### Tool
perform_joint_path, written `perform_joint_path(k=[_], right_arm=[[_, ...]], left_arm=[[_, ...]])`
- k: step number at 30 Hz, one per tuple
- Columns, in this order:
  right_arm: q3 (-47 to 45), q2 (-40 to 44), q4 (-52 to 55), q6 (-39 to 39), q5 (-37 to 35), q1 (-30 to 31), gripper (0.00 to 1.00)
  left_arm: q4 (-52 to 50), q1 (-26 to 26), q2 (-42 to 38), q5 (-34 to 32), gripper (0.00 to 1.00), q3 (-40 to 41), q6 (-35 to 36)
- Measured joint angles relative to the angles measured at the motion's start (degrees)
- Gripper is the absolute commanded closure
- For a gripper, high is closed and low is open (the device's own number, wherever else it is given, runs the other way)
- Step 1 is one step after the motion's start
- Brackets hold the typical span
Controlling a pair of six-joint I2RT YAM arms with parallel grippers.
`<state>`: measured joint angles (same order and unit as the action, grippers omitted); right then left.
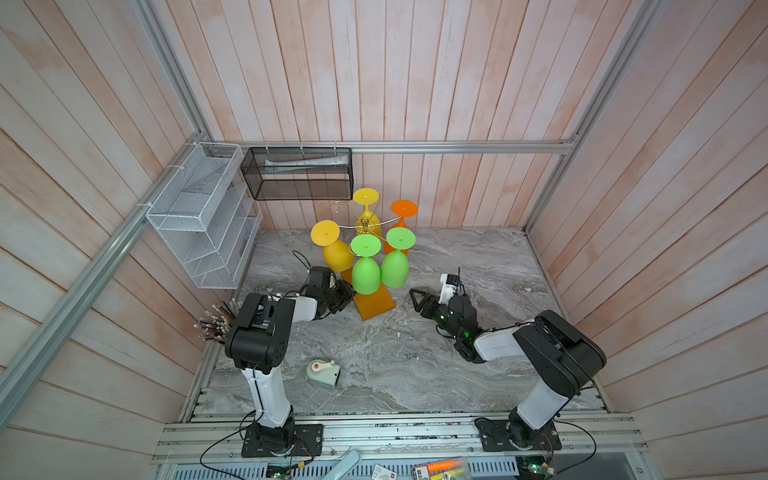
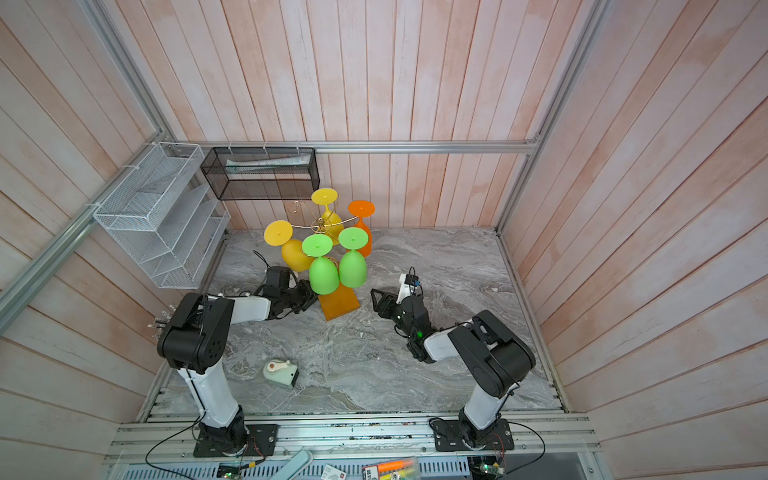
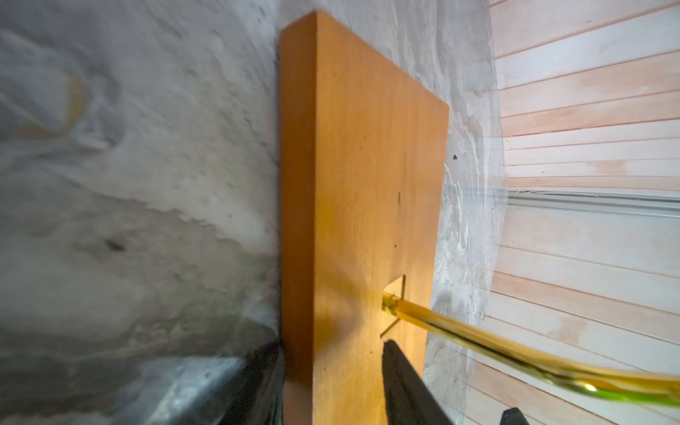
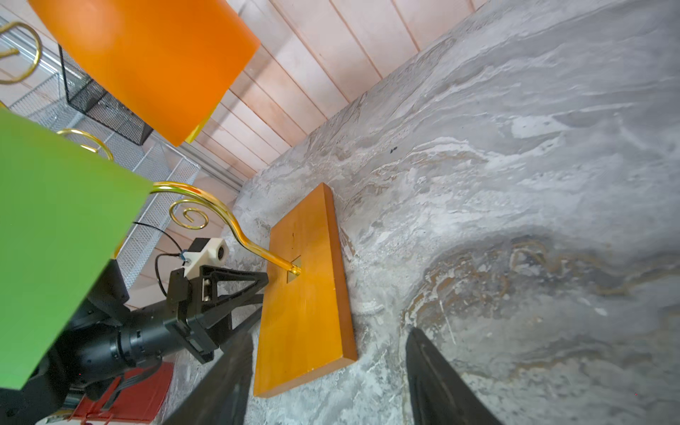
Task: Take the wine glass off the wine glass rack
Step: Move the wine glass rack to the top-center of the table.
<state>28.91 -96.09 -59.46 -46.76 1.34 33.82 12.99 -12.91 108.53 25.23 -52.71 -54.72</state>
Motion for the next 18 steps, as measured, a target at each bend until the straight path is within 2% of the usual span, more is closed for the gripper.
perform_joint_path(k=[12, 18], right_arm=[[-5.7, 8.9, 5.7, -0.4, 0.2, -3.7, 0.37], [-6.0, 10.6, 9.2, -0.4, 1.4, -4.3, 0.37]], left_arm=[[2.0, -4.7, 4.0, -1.7, 0.55, -4.3, -2.3], [3.7, -6.9, 6.7, -2.8, 0.55, -7.3, -4.3]])
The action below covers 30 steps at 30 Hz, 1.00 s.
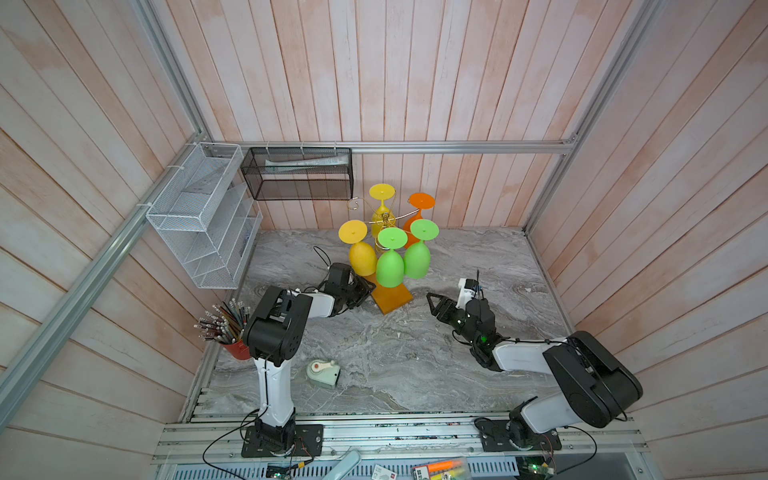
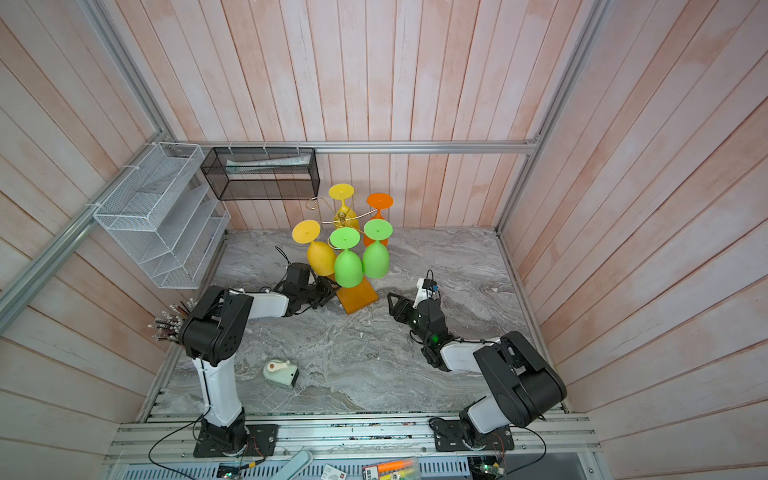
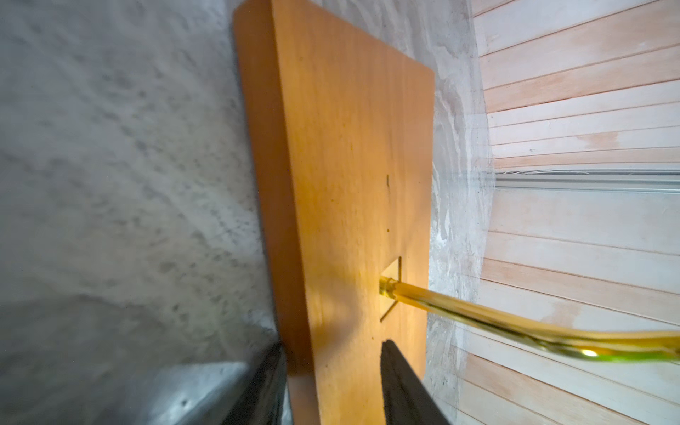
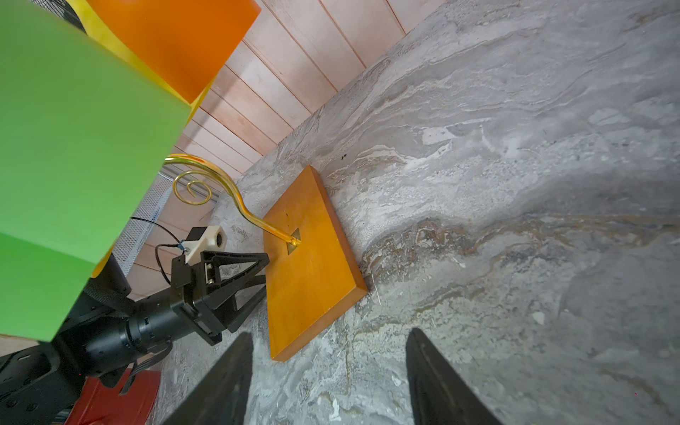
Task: Take the wine glass off the wine glass rack
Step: Move the wine glass rack to the top-center of the table.
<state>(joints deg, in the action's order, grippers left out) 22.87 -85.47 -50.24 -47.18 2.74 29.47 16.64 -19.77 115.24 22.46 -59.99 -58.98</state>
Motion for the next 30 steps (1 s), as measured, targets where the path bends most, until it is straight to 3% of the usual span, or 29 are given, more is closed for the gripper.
perform_joint_path(k=[5, 16, 23, 30], right_arm=[[0.0, -1.0, 0.9, -1.0, 1.9, 0.0, 0.39], [7.4, -13.3, 0.1, -4.6, 6.3, 0.6, 0.41], [12.9, -22.1, -2.7, -7.3, 8.4, 1.6, 0.43], [18.1, -26.7, -2.9, -8.2, 8.9, 1.9, 0.44]], left_arm=[[1.5, -1.4, 2.1, -0.8, 0.55, -2.2, -1.4], [1.7, -1.9, 3.5, -2.2, 0.51, -5.2, -0.6], [-0.7, -0.7, 0.0, -1.9, 0.40, -4.3, 2.6], [-3.4, 1.6, -5.4, -1.8, 0.36, -1.6, 6.3]])
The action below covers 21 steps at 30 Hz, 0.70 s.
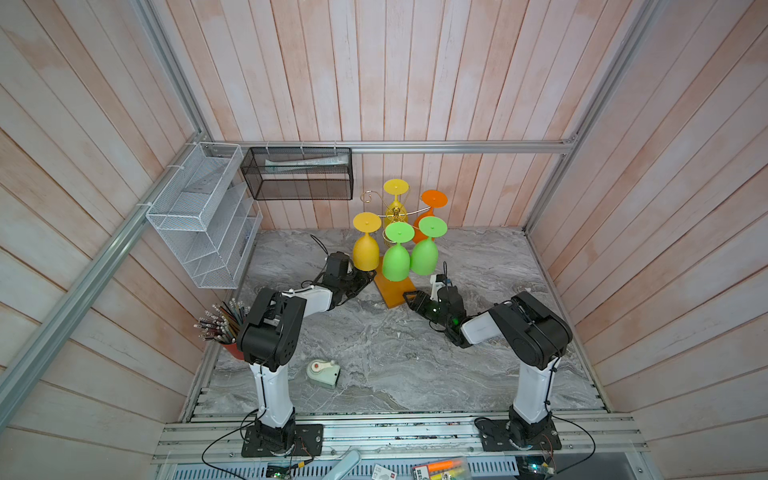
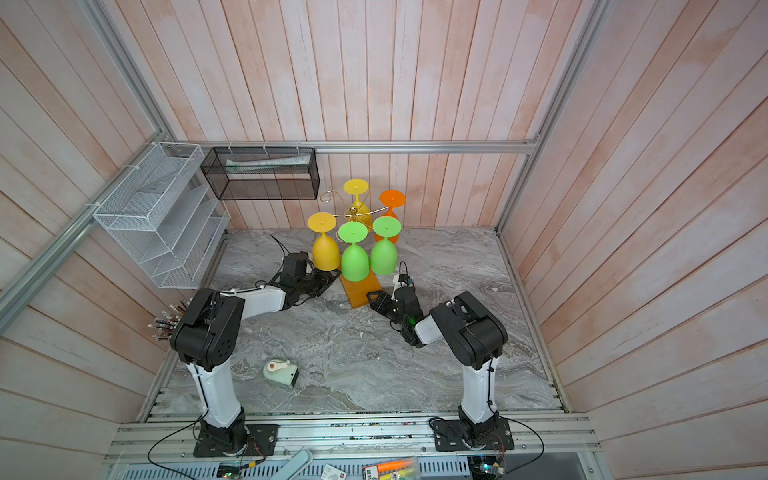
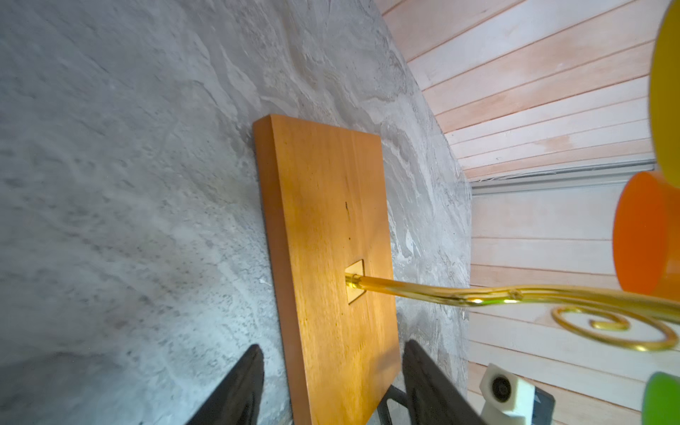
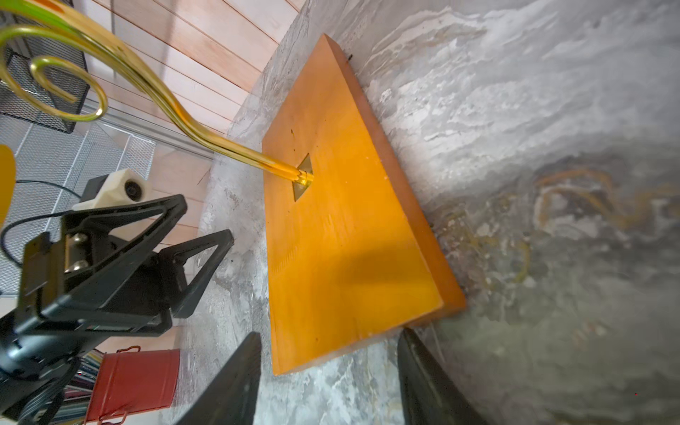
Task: Take the wine glass off the wine glass rack
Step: Move the wine glass rack to the top-center of the table.
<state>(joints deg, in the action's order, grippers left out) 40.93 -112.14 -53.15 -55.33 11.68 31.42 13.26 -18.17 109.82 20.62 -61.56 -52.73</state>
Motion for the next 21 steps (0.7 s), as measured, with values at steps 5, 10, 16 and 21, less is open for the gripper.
perform_joint_path(k=[5, 10, 16, 21], right_arm=[[3.5, -3.0, -0.2, 0.2, -0.1, -0.1, 0.44], [8.0, -6.1, -0.1, 1.2, -0.2, -0.5, 0.44], [11.7, -9.0, -0.9, 2.0, -0.2, -2.7, 0.44], [12.5, -9.6, -1.9, 3.2, -0.2, -5.4, 0.44]], left_arm=[[-0.9, 2.0, -3.3, 0.9, 0.37, 5.0, 1.3], [-2.6, 4.4, -5.0, 1.7, 0.36, 8.7, 2.3], [-5.8, 5.0, -8.3, 1.9, 0.36, 9.2, 4.6], [-8.2, 5.0, -12.1, 1.5, 0.37, 9.2, 7.1]])
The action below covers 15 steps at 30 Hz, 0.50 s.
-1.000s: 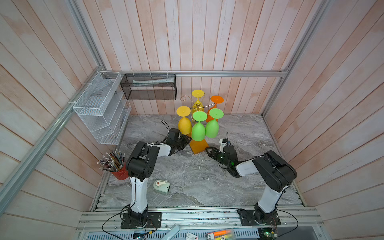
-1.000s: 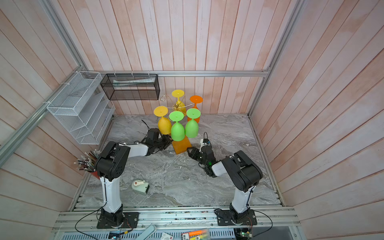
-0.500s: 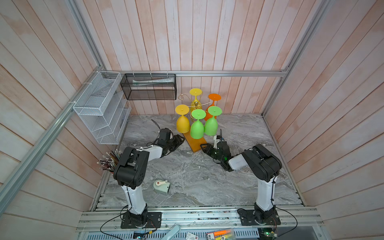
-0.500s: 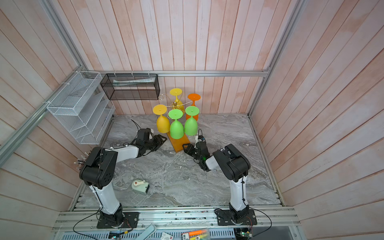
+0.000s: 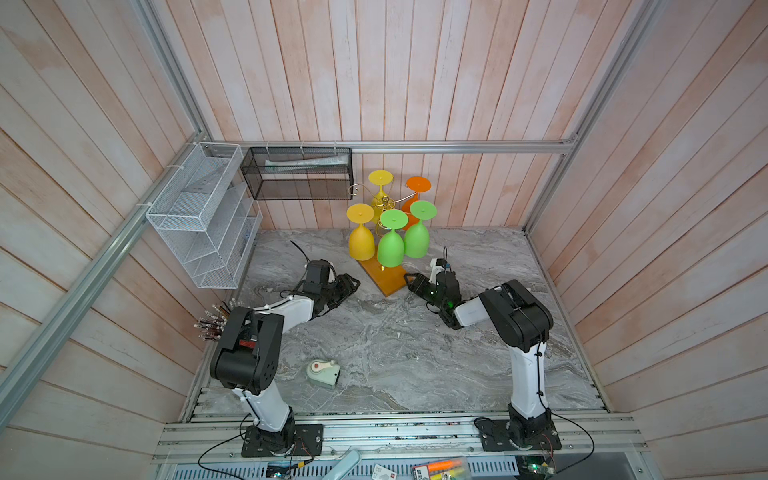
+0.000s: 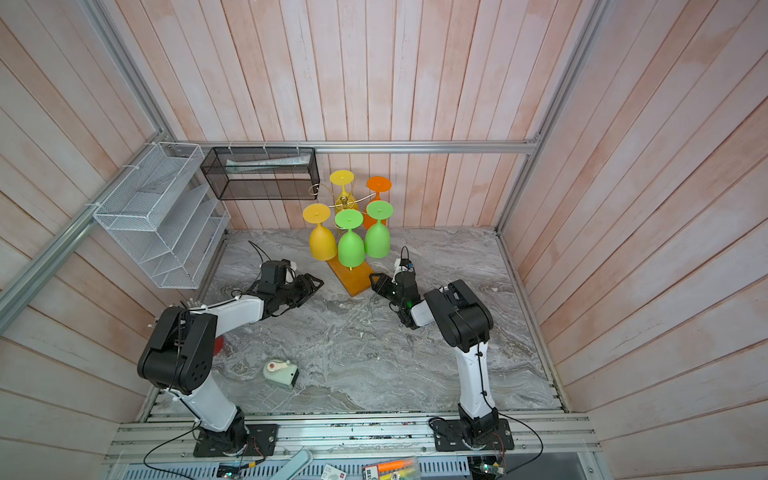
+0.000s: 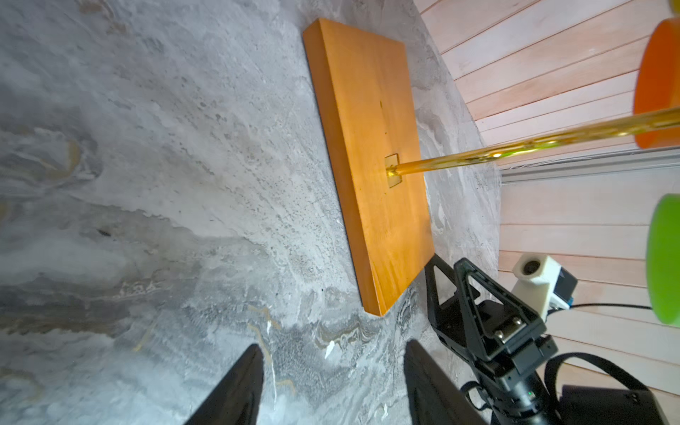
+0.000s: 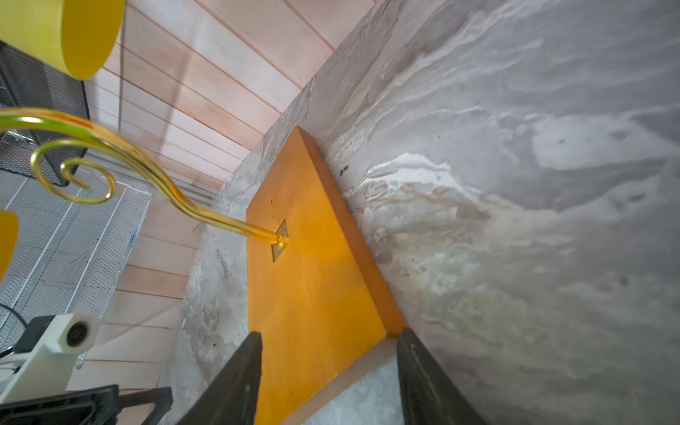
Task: Take the wine glass off the wine glass rack
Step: Move the wine glass rack to the top-center of the table.
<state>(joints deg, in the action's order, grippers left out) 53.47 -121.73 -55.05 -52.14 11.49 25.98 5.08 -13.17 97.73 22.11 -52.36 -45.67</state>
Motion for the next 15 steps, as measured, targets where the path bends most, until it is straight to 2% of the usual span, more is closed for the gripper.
perform_joint_path(k=[6, 15], right_arm=[[-4.2, 2.4, -2.0, 0.7, -0.4, -3.9, 0.44], [-18.6, 20.6, -1.5, 4.7, -3.7, -8.2, 0.44]], left_arm=[[-3.0, 0.1, -4.4, -1.7, 0.36, 2.0, 2.7], [-9.8, 0.8, -14.6, -6.5, 0.34, 5.4, 7.4]])
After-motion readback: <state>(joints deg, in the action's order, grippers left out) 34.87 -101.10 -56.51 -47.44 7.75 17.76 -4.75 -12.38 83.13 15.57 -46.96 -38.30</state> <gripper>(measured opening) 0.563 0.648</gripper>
